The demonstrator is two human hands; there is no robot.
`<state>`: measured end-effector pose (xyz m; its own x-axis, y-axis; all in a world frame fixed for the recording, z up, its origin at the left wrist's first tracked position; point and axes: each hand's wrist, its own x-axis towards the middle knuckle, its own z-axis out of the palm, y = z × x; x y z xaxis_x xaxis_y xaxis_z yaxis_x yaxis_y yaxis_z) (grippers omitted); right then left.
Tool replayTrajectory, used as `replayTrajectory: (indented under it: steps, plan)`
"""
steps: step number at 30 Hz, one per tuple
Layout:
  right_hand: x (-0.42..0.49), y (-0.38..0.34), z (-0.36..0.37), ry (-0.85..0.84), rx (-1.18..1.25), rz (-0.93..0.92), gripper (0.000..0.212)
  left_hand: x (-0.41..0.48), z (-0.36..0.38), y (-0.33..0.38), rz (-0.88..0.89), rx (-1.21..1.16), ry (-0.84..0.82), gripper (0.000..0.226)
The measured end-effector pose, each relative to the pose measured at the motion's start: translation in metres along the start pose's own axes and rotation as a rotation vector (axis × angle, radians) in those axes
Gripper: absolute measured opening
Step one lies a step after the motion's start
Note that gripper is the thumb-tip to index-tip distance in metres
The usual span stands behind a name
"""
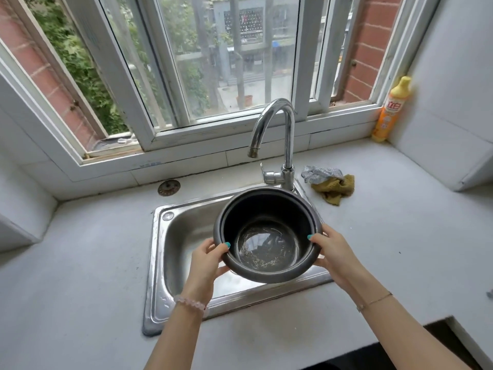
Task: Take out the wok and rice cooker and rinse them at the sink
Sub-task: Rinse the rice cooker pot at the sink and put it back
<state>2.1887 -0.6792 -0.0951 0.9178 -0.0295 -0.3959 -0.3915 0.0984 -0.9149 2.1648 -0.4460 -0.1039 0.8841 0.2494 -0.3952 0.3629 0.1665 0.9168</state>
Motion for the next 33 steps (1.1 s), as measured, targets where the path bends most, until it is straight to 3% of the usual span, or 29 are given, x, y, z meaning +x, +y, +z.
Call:
replayTrajectory:
  steps: [11,20,33]
  plan:
    - [-0.036,0.007,-0.022,0.156,0.033,-0.06,0.019,-0.006,0.019,0.006,-0.037,0.005,-0.084,0.012]
    - [-0.085,0.021,-0.066,0.274,0.07,-0.091,0.018,-0.035,0.047,0.001,-0.117,-0.037,-0.247,0.01]
    - [-0.218,0.061,-0.14,0.485,0.226,-0.169,0.015,-0.135,0.095,-0.031,-0.205,-0.017,-0.47,0.016]
